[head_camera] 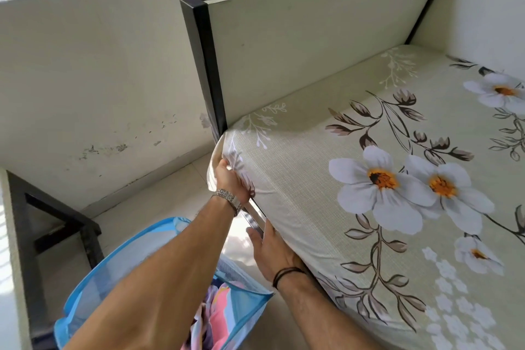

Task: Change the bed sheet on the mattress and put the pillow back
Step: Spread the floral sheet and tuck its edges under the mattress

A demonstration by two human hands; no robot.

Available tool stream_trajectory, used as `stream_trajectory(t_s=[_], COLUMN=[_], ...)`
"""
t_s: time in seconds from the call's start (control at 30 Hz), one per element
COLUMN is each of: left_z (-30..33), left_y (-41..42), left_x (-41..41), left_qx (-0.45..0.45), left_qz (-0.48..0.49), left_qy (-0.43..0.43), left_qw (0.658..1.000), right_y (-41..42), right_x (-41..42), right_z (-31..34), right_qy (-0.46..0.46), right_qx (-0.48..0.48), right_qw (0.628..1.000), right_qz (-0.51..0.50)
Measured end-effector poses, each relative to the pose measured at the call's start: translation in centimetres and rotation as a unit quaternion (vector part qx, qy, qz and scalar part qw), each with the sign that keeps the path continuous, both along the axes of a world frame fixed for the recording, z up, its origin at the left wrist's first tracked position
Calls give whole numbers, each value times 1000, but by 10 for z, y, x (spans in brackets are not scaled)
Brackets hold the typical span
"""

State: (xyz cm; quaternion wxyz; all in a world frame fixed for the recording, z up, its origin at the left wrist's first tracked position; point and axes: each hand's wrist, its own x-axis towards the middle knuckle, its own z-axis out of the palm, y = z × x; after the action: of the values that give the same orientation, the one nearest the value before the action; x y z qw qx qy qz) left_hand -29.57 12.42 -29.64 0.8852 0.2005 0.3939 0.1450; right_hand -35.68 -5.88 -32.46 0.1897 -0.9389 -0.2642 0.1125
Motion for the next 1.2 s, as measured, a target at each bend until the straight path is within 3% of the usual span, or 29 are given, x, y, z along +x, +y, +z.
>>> stream_trajectory(t_s=[0.27,0.33,0.37,0.43,0.47,0.53,0.57,0.63,0.73,0.87,1.03,1.07,1.13,1.17,1.2], left_z=[-2,5,5,3,1,-12,-19,-23,-22,-23,-7,4,22,27,33], left_y=[7,16,23,40,44,47,45,41,43,45,50,48,44,39,32], left_x=[-4,-10,-17,-35,-44,-49,-46,-38,-28,-12,-11,-22,-41,-48,-50], left_qx=[31,130,231,465,536,637,658,652,616,506,490,503,543,562,558], left_qz=[-67,-80,-84,-31,-6,-65,-125,-179,-142,-101,-198,-181,-55,1,17], left_qy=[37,115,195,360,398,390,363,348,400,419,393,394,392,348,277], left_qw=[997,982,950,808,744,661,648,650,664,747,753,748,740,750,782], right_y=[62,64,61,57,58,59,59,58,57,57,57,57,56,56,55], right_x=[26,27,25,23,23,26,27,28,29,30,33,33,32,33,34], right_z=[-10,-10,-7,5,8,11,12,10,13,11,8,10,9,10,11], right_qy=[87,84,90,122,124,113,116,133,177,223,229,230,241,245,244], right_qx=[62,72,83,115,129,144,147,140,143,165,170,169,166,169,169], right_qw=[993,993,992,985,984,983,982,980,973,960,957,957,955,953,953], right_qz=[55,43,41,29,25,29,33,46,46,49,45,48,49,51,54])
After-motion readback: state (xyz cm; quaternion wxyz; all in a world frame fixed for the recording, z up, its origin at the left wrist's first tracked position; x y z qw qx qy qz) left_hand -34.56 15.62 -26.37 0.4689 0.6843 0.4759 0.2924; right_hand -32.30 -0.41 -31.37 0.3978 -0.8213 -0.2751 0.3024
